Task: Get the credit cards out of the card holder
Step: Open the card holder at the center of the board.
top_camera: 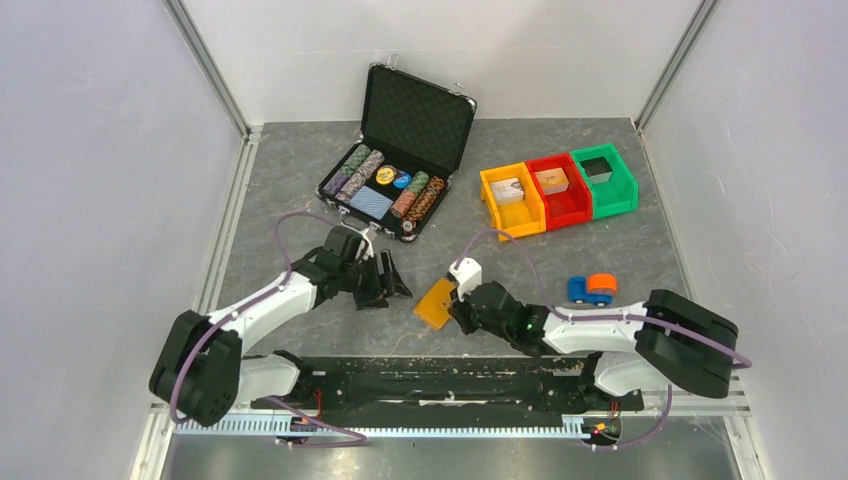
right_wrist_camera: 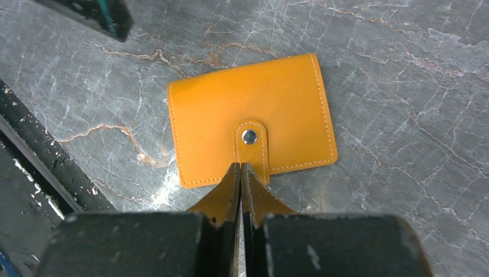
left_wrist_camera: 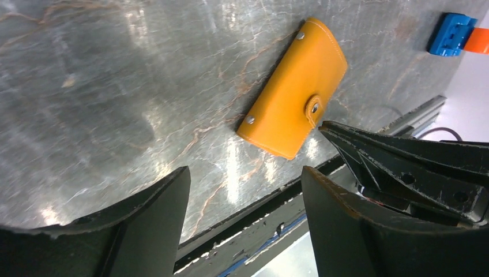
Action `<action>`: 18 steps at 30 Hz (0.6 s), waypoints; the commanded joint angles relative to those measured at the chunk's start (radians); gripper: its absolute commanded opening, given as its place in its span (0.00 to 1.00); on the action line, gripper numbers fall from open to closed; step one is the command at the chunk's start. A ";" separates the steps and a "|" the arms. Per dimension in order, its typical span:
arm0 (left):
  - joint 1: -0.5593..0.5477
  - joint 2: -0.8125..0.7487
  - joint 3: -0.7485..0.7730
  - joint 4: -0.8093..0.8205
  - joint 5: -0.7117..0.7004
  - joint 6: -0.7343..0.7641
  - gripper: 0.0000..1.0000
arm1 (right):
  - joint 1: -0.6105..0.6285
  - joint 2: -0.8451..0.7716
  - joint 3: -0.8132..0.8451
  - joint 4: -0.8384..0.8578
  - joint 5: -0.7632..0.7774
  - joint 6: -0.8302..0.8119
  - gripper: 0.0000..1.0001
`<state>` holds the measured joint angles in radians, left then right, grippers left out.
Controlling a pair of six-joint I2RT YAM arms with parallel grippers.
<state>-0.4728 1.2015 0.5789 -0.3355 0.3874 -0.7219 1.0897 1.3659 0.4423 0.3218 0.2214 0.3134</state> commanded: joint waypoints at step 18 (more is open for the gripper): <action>-0.034 -0.083 0.014 -0.046 -0.228 -0.002 0.78 | -0.014 0.064 0.238 -0.288 0.080 0.163 0.31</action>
<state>-0.5064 1.2156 0.5789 -0.3145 0.3042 -0.7372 1.0767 1.3647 0.5892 0.1894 0.2520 0.3897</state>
